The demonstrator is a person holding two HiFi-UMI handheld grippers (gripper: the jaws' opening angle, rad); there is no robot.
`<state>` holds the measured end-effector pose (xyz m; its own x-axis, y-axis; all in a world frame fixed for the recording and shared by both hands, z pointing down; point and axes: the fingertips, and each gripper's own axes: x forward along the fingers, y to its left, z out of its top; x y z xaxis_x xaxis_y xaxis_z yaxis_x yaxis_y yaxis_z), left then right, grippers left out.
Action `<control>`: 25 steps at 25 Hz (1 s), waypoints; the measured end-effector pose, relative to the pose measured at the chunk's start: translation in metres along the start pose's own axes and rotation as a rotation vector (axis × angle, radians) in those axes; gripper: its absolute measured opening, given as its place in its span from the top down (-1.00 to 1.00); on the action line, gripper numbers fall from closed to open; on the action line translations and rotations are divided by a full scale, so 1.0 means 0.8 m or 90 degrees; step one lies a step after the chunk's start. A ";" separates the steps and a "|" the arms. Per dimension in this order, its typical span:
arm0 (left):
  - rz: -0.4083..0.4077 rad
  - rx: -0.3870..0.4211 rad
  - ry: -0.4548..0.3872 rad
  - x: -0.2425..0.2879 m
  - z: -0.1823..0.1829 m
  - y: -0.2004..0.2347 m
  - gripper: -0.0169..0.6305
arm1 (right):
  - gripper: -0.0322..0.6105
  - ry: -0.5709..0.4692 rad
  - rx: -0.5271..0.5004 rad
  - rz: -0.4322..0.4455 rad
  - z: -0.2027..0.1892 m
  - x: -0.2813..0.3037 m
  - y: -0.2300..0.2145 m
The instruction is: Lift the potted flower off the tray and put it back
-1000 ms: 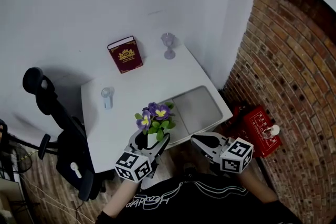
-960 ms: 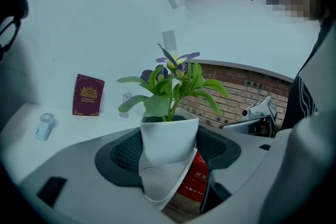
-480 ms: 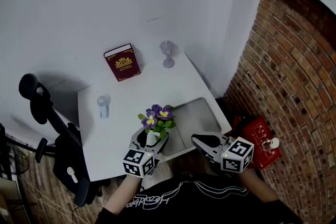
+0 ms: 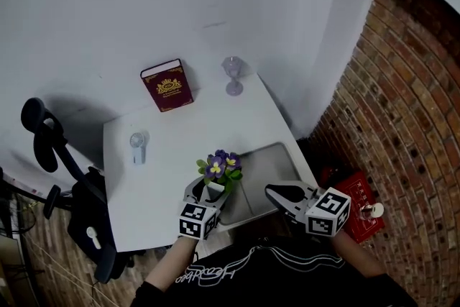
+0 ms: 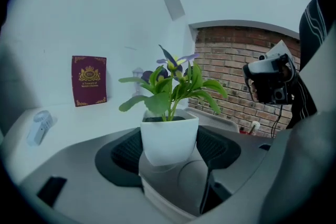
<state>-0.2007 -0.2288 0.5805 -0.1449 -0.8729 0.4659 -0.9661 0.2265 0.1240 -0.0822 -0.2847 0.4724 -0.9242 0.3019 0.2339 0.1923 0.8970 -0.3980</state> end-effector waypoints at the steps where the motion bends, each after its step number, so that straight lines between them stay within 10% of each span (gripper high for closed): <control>1: 0.002 0.000 0.004 0.004 -0.002 0.003 -0.09 | 0.89 0.003 0.000 0.000 0.000 0.001 -0.005; 25: 0.009 0.045 0.081 0.039 -0.039 0.013 -0.09 | 0.89 -0.001 0.016 -0.012 -0.002 -0.003 -0.044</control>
<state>-0.2089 -0.2402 0.6239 -0.1338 -0.8068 0.5755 -0.9776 0.2025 0.0567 -0.0865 -0.3161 0.4873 -0.9278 0.2851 0.2406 0.1667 0.8939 -0.4161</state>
